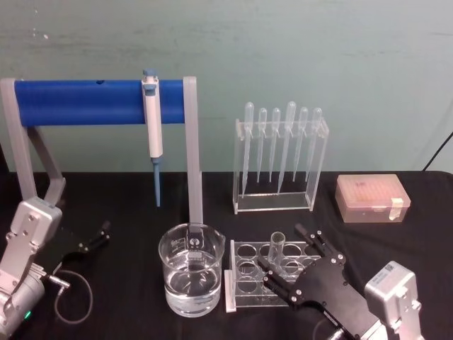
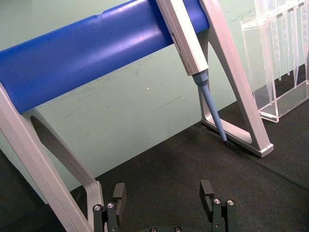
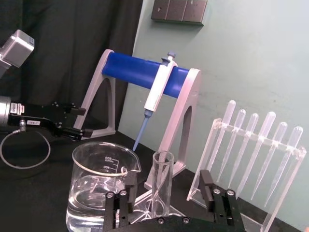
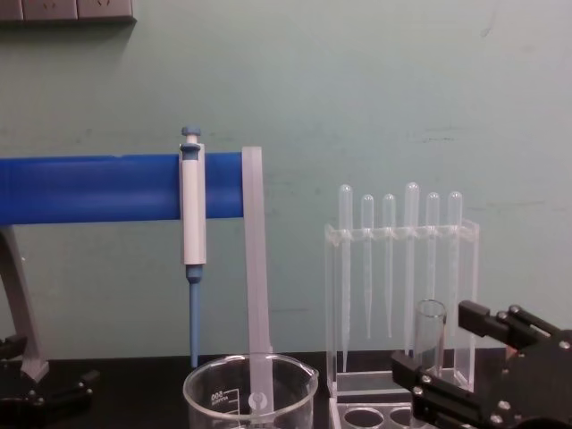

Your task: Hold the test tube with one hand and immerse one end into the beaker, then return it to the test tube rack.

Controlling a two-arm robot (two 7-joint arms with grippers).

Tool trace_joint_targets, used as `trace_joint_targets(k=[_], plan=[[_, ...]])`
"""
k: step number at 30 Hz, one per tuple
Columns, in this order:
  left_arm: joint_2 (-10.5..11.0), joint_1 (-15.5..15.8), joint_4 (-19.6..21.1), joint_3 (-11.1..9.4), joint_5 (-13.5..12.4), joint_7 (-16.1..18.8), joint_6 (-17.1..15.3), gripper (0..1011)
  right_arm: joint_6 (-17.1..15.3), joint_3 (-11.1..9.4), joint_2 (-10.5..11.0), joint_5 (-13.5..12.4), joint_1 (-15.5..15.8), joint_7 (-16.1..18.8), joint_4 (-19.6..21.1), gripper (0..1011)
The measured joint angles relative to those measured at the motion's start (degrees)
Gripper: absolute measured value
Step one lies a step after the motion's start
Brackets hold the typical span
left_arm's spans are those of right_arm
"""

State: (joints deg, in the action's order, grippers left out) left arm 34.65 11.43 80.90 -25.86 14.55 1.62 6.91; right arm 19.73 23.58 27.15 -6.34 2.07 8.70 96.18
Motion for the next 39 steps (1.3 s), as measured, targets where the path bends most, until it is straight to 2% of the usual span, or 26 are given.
trace_joint_targets(k=[12, 16, 17, 20, 32, 39], plan=[[0.0, 0.0, 0.0, 0.0, 0.0, 0.0, 0.0, 1000, -0.31, -0.53, -1.87, -0.3, -0.08, 2.45, -0.92, 496], [0.0, 0.0, 0.0, 0.0, 0.0, 0.0, 0.0, 1000, -0.31, -0.89, -2.29, 0.21, 0.1, 2.7, -0.92, 374], [0.0, 0.0, 0.0, 0.0, 0.0, 0.0, 0.0, 1000, -0.3, -1.07, -2.47, 0.51, 0.17, 2.73, -1.02, 314], [0.0, 0.0, 0.0, 0.0, 0.0, 0.0, 0.0, 1000, -0.29, -1.47, -2.79, 0.87, 0.36, 3.0, -1.13, 241], [0.0, 0.0, 0.0, 0.0, 0.0, 0.0, 0.0, 1000, -0.56, -3.71, -3.66, 1.34, 1.54, 4.0, 0.86, 225], [0.0, 0.0, 0.0, 0.0, 0.0, 0.0, 0.0, 1000, -2.36, -5.42, -4.11, -0.31, 1.89, 5.23, 3.12, 225]])
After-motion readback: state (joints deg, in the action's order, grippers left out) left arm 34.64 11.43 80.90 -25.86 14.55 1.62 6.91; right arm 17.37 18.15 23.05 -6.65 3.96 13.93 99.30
